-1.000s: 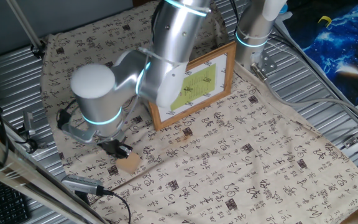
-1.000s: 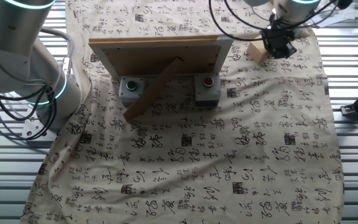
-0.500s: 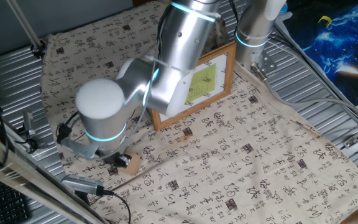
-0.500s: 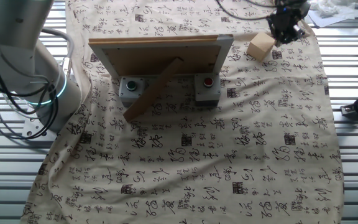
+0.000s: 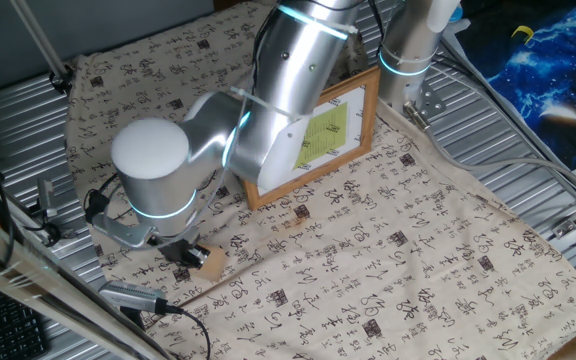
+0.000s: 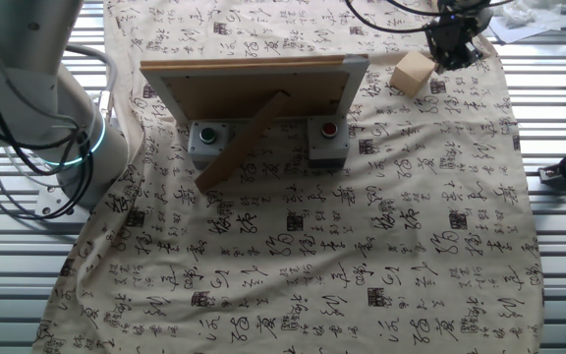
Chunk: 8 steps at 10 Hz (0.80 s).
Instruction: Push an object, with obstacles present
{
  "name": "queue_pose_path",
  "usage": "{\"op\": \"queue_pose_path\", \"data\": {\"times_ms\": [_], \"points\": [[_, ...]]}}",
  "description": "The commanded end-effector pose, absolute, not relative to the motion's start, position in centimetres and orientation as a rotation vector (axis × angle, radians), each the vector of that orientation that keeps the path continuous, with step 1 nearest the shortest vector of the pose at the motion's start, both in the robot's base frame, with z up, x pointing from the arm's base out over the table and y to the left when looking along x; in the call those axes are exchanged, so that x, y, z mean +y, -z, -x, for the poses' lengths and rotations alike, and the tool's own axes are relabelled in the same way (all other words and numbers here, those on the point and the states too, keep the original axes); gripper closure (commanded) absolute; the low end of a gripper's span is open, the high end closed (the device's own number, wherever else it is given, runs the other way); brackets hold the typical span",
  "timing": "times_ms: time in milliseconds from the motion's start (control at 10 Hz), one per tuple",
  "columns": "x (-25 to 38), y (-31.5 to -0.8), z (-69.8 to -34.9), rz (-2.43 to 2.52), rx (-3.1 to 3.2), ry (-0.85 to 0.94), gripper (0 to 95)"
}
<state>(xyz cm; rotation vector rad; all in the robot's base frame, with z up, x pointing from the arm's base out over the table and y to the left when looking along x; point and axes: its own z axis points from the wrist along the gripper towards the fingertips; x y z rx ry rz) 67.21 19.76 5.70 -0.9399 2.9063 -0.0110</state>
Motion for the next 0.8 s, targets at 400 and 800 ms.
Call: {"op": "queue_pose_path", "data": {"times_ms": [400,800], "points": [[20.38,-5.23,-67.1,0.875,2.938,-0.054,95.0],[20.29,-5.1,-66.98,0.897,2.947,-0.034,95.0]]}}
